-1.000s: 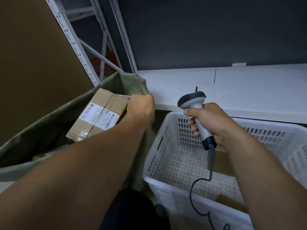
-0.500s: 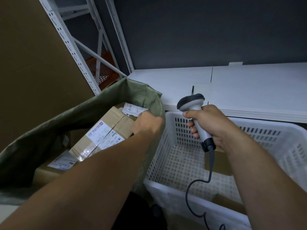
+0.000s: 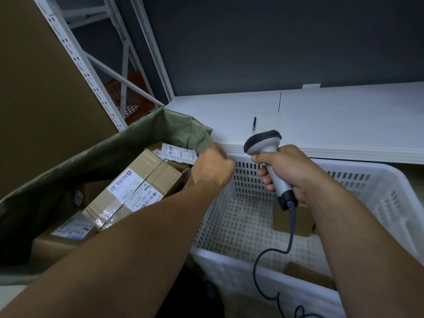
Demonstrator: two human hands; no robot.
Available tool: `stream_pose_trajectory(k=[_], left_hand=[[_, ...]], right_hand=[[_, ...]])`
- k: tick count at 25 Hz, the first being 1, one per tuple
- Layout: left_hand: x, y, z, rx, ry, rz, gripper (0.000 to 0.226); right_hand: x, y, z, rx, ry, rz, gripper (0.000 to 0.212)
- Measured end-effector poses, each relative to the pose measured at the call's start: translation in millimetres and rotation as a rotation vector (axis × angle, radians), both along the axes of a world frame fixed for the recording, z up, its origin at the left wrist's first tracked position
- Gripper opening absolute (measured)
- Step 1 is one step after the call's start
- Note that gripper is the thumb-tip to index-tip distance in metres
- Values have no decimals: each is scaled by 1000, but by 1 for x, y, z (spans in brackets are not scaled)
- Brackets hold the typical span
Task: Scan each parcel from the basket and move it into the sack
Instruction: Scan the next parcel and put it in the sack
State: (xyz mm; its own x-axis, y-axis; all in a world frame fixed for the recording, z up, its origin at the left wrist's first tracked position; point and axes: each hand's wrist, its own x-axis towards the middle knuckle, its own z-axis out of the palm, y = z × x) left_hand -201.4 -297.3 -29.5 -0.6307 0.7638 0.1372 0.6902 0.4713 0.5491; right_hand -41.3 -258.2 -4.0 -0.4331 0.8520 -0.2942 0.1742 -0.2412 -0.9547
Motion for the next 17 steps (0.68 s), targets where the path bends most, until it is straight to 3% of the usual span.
stream_pose_trajectory(k=[10, 17], left_hand=[[64, 43, -51, -207, -195, -171, 9], [93, 94, -126, -297, -298, -203, 23]], right_hand=[[65, 29, -34, -63, -72, -150, 19], [90, 61, -75, -131, -100, -231, 21]])
